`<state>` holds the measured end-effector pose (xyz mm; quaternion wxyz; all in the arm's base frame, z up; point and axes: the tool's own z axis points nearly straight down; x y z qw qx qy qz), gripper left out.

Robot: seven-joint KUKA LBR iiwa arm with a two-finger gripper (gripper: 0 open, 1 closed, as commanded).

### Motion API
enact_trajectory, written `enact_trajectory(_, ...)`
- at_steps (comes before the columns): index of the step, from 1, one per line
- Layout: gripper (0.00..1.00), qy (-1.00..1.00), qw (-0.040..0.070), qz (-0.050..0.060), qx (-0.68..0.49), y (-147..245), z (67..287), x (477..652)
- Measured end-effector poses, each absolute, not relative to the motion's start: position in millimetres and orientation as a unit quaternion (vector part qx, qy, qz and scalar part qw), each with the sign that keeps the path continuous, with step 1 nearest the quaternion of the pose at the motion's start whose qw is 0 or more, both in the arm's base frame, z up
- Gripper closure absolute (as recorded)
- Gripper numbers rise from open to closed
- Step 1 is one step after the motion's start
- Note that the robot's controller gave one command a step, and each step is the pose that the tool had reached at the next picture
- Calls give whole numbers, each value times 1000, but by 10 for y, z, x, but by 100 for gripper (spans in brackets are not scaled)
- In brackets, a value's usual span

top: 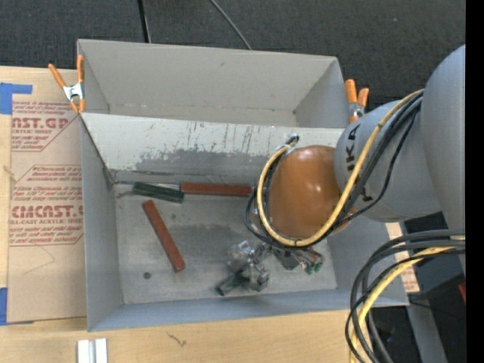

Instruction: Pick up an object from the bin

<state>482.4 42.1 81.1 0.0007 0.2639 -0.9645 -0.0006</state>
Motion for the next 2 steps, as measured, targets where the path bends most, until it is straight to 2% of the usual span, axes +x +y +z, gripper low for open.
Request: enact_trajectory(2, 100, -965, -1, 0, 264, 425, 898, 4829)
